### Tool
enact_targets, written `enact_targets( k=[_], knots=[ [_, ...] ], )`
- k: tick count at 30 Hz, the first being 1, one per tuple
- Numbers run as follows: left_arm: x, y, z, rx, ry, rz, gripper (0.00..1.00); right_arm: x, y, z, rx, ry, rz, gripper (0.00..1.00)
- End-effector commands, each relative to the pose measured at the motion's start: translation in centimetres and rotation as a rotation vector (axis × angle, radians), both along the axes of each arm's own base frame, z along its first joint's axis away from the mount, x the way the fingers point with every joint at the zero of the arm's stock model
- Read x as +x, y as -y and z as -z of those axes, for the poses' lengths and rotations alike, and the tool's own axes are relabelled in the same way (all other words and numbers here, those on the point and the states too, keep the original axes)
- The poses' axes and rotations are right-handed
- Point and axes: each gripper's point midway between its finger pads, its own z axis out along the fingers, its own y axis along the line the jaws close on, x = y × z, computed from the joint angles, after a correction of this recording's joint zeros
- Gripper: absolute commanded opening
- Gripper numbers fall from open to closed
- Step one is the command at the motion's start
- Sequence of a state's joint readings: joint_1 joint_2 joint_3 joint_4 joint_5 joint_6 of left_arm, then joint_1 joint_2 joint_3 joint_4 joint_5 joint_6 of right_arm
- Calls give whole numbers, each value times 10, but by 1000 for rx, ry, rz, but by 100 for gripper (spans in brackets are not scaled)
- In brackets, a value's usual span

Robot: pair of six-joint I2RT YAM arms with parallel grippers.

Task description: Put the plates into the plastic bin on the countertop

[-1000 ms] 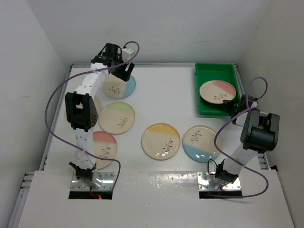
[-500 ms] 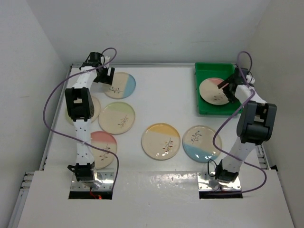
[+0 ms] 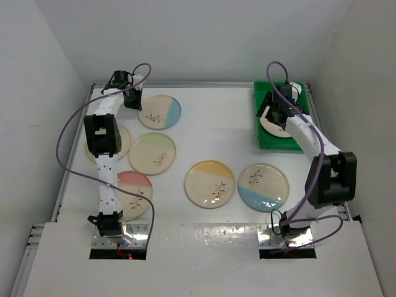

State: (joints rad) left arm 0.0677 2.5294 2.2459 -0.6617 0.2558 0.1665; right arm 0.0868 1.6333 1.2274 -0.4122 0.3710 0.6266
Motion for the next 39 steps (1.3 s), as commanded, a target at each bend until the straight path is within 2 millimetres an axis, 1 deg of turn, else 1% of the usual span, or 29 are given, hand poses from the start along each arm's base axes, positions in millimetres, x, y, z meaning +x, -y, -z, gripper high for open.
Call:
enact_targets(
  k=[1,2,3,4,5,6,7,8,10,11,12,13,14,15,16,17,20,21,22,24,25,26,27,28,29,30,33,36,39],
  knots=[
    [-50,63,34,-148,-176,224,0,28,-63,-44,52,184,-327,93],
    [-48,74,23,-139,-145,272,0,39,-98,-41,77,211,-521,95],
    [-46,74,20,-137,-136,273,0,42,-99,-47,76,227,-523,95],
    [-42,86,2,-117,-87,321,0,36,-155,-62,204,258,-768,95],
    [-39,93,-9,-105,-55,348,0,35,-170,-42,244,191,-823,95],
    [-33,99,-20,-79,-10,370,0,43,-188,-32,295,158,-880,95],
    [-31,115,-32,-54,29,417,0,46,-212,-42,322,158,-936,94],
    [-29,122,-53,-35,79,435,0,50,-219,3,350,50,-927,94],
    [-27,143,-72,-12,134,476,0,70,-238,-10,375,98,-940,94],
    [-24,149,-85,-9,171,486,0,82,-244,13,423,78,-932,94],
    [-24,154,-100,-7,200,495,0,87,-246,18,444,79,-918,94],
    [-21,155,-107,-6,218,495,0,99,-250,10,484,111,-895,94],
    [-23,162,-116,-1,236,515,0,110,-247,18,519,111,-880,94],
    [-23,170,-121,-1,249,527,0,112,-249,36,553,76,-862,93],
    [-24,170,-129,0,263,527,0,119,-248,46,570,72,-857,93],
    [-27,178,-136,-1,280,552,0,120,-252,45,597,73,-871,91],
    [-35,194,-144,3,304,604,0,118,-250,73,611,21,-850,91],
    [-38,202,-144,1,304,619,0,120,-248,73,599,32,-835,91],
    [-40,202,-139,0,292,620,0,110,-245,90,593,-6,-813,91],
    [-43,211,-144,12,305,641,0,116,-227,86,559,25,-765,91],
    [-43,211,-144,18,309,648,0,106,-222,99,554,-3,-751,90],
    [-43,211,-144,18,309,649,0,110,-219,96,548,28,-754,88],
    [-44,216,-144,22,313,664,0,108,-216,89,586,45,-771,84],
    [-44,216,-139,22,304,664,0,99,-216,96,625,21,-765,74],
    [-44,216,-139,22,304,664,0,105,-221,90,646,69,-797,72],
    [-41,217,-134,22,302,664,0,96,-232,77,758,78,-870,72],
    [-38,218,-120,20,285,665,0,81,-259,85,853,37,-982,71],
    [-37,216,-106,27,260,659,0,63,-265,112,840,-40,-961,64],
    [-35,217,-102,28,260,659,0,65,-262,115,866,-37,-916,50]
  ],
)
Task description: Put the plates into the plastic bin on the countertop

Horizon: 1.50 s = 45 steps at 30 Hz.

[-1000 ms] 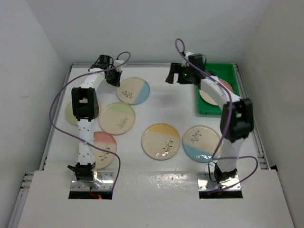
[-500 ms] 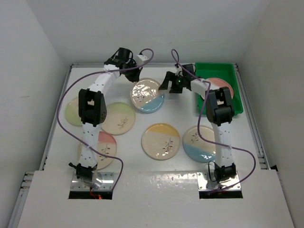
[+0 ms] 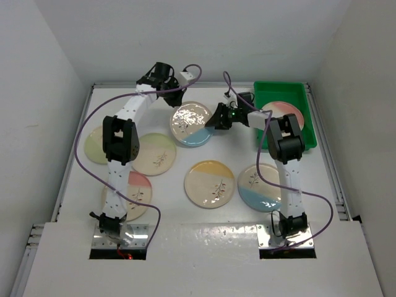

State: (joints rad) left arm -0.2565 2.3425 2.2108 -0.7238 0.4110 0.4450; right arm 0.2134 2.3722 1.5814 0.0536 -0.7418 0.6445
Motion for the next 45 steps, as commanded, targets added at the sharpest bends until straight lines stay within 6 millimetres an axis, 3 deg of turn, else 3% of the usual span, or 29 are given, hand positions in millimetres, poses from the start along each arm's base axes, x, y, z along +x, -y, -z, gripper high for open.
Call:
enact_targets(
  k=[1,2,3,5,6,10,11,12,13,14,15,16,17,18,19,20,21,22,23,24,25,26,27,28,29,33,38,43,45],
  knots=[
    [9,12,-5,-20,54,30,0,-1,-8,-5,58,15,-19,46],
    [10,12,-7,-22,63,29,0,0,-8,-5,61,12,-14,41],
    [9,12,-3,-20,54,29,0,1,-8,-7,68,18,-9,29],
    [10,13,-4,-31,55,17,0,6,-6,-16,79,34,7,15],
    [10,13,1,-29,46,17,0,10,-1,-16,76,39,23,0],
    [19,9,-11,-30,69,-42,0,21,4,-38,71,74,80,0],
    [23,8,-17,-36,75,-74,2,27,7,-53,68,103,114,0],
    [26,4,-29,-31,100,-102,24,30,9,-72,81,129,136,0],
    [31,-3,-50,-48,136,-122,36,35,15,-96,97,182,162,0],
    [35,-14,-61,-68,146,-158,47,37,22,-101,109,158,231,0],
    [40,-23,-74,-77,172,-189,61,40,32,-142,137,227,267,0],
    [39,-29,-91,-92,194,-207,64,46,46,-156,162,281,323,0],
    [43,-46,-103,-89,217,-255,66,42,56,-172,215,254,394,0],
    [43,-53,-110,-92,229,-266,67,48,75,-169,226,246,460,0],
    [44,-61,-117,-85,244,-288,67,43,95,-208,275,351,504,0],
    [41,-69,-121,-77,247,-305,67,34,106,-203,302,311,553,0],
    [40,-77,-122,-67,249,-325,67,37,148,-231,334,378,664,0],
    [39,-85,-121,-64,243,-338,67,24,159,-238,361,385,703,0],
    [34,-88,-108,-40,215,-341,67,11,169,-235,364,380,737,0],
    [33,-95,-106,-30,210,-345,67,12,204,-239,362,411,836,0],
    [30,-97,-105,-22,206,-354,67,-5,212,-217,338,374,874,0],
    [26,-98,-90,-11,173,-353,67,-11,227,-220,327,389,928,0],
    [21,-99,-89,1,165,-345,67,-15,254,-213,311,380,1000,0],
    [18,-102,-88,17,168,-345,67,-29,262,-197,299,344,1046,0],
    [15,-102,-76,25,140,-344,67,-34,286,-190,282,336,1118,0],
    [-2,-106,-59,59,76,-343,67,-53,324,-158,202,265,1260,0],
    [-14,-108,-44,78,33,-334,67,-49,348,-145,153,246,1292,0],
    [-21,-109,-32,90,-4,-333,67,-42,353,-127,113,231,1294,0],
    [-22,-109,-36,87,5,-333,67,-38,353,-109,91,172,1280,0]
  ],
)
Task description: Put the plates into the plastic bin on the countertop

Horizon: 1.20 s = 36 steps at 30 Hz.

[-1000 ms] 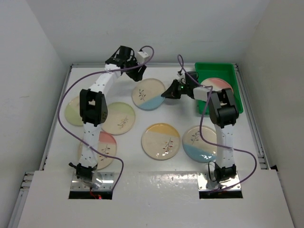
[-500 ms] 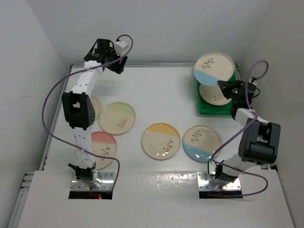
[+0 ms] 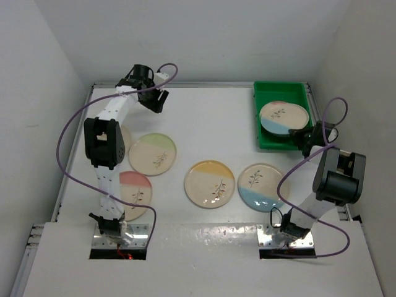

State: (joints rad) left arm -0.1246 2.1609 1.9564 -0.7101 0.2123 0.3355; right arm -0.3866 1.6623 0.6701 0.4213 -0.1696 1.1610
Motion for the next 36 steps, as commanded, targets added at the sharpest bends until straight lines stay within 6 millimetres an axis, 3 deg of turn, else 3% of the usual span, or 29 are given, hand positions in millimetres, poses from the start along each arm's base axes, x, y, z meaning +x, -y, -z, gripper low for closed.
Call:
enact_targets(
  k=[1,3,4,7,9,15,18,22,26,30,32,35,36],
  knots=[
    [-3,1,-34,-2,70,9,67,48,14,-67,-98,228,-43,0],
    [-6,1,-29,5,54,16,68,49,12,-49,-81,171,-64,7],
    [-10,0,-24,8,35,16,70,48,11,-39,-64,129,-67,19],
    [-22,-2,-10,27,-27,32,75,36,14,-17,-75,-3,-54,33],
    [-35,-5,0,47,-79,53,79,21,16,0,-101,-104,-34,38],
    [-68,-25,31,127,-220,51,84,2,17,7,-189,-258,-76,46],
    [-77,-42,38,183,-262,2,85,4,18,-4,-280,-283,-117,46],
    [-77,-66,42,175,-287,-126,84,11,2,-29,-445,-278,-237,47],
    [-83,-77,53,146,-326,-166,79,13,-27,-50,-577,-263,-329,52],
    [-104,-56,76,59,-417,-45,75,8,-59,-83,-625,-152,-400,55],
    [-110,-47,82,20,-448,2,73,8,-73,-90,-650,-112,-439,55],
    [-112,-50,101,40,-492,12,62,5,-93,-109,-689,-56,-505,57],
    [-114,-52,104,50,-509,9,54,5,-108,-116,-700,-30,-536,57]
  ],
)
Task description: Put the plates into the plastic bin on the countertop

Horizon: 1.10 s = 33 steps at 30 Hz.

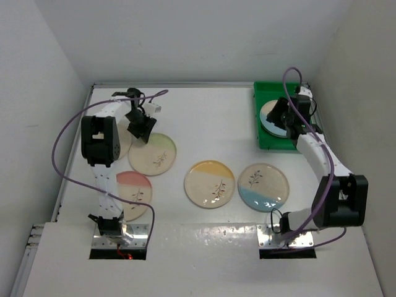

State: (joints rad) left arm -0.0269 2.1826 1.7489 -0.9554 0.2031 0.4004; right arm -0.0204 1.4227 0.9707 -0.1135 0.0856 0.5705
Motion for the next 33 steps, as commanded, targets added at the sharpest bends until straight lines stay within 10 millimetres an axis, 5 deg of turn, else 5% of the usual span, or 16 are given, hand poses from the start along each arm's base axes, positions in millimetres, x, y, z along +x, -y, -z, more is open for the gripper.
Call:
enact_targets(
  k=[1,5,7,8,9,13,16,18,19,20,28,29,33],
  knots=[
    [-15,7,22,-29,-98,50,51,0,-21,-23,-53,54,-92,57],
    [-9,11,24,-51,-113,62,44,-1,-90,-22,-21,45,-361,64],
    [-6,16,27,-78,-130,64,23,-2,-126,-9,13,8,-535,69],
    [5,20,19,-100,-103,54,2,-4,-159,-23,26,32,-655,71],
    [8,22,18,-112,-102,56,0,-8,-177,8,71,-64,-721,72],
    [26,44,-13,-207,-6,80,0,-15,-249,39,198,-181,-952,79],
    [43,58,-58,-231,159,123,0,-9,-299,57,280,-221,-1057,79],
    [44,64,-88,-236,244,166,0,-5,-312,77,325,-250,-1075,79],
    [43,69,-95,-234,263,188,0,5,-325,68,353,-209,-1086,79],
    [42,73,-101,-235,274,199,0,5,-327,89,372,-251,-1078,79],
    [42,92,-121,-261,334,243,0,12,-362,132,494,-312,-1073,75],
    [41,92,-118,-261,325,242,0,13,-367,130,526,-290,-1078,72],
    [43,95,-107,-252,309,246,0,-5,-381,132,636,-306,-1134,32]
  ],
)
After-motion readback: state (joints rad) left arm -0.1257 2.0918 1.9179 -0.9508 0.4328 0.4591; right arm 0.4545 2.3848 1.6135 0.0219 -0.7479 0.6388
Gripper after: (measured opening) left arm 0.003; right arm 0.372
